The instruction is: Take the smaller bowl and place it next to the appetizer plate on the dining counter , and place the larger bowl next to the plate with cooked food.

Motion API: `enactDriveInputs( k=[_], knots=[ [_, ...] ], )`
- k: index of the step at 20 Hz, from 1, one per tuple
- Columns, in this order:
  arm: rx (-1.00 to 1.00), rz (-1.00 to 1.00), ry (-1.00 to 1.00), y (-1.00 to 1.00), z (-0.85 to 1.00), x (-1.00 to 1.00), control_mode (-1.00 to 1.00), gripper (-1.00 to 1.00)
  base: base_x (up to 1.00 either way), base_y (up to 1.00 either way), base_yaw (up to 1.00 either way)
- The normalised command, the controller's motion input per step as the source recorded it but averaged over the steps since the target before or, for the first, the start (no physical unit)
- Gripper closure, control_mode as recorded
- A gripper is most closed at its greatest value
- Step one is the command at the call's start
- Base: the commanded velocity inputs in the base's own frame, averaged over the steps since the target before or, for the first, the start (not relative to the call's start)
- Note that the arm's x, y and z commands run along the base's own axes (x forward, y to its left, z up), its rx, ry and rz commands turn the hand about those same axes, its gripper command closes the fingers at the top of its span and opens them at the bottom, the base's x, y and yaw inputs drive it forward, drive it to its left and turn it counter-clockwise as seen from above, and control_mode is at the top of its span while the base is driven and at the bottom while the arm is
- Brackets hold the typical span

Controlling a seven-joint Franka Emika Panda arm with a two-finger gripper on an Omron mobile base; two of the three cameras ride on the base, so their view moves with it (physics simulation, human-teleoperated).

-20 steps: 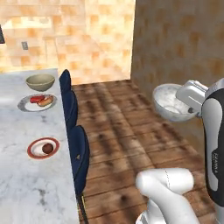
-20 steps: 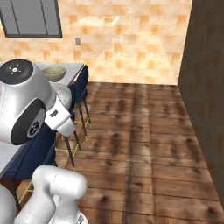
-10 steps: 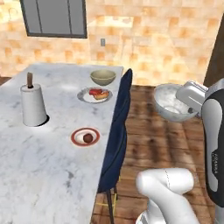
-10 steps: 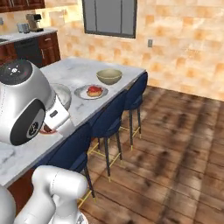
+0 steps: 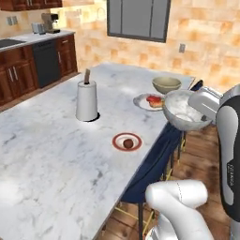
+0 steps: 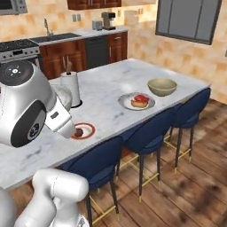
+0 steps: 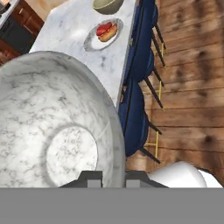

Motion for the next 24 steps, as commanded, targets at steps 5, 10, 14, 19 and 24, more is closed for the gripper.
enactDriveInputs(
  k=[5, 10, 14, 19, 24],
  knots=[
    [0.00, 0.00, 0.00, 0.00, 0.00, 0.00, 1.00, 1.00, 0.16, -0.32, 0.59],
    [0.00, 0.00, 0.00, 0.00, 0.00, 0.00, 1.00, 1.00, 0.01, -0.48, 0.57],
    [0.00, 0.00, 0.00, 0.00, 0.00, 0.00, 1.00, 1.00, -0.01, -0.73, 0.52],
    [0.00, 0.00, 0.00, 0.00, 0.00, 0.00, 1.00, 1.00, -0.11, -0.89, 0.41],
    [0.00, 0.00, 0.00, 0.00, 0.00, 0.00, 1.00, 1.00, -0.01, -0.76, 0.37]
  ],
)
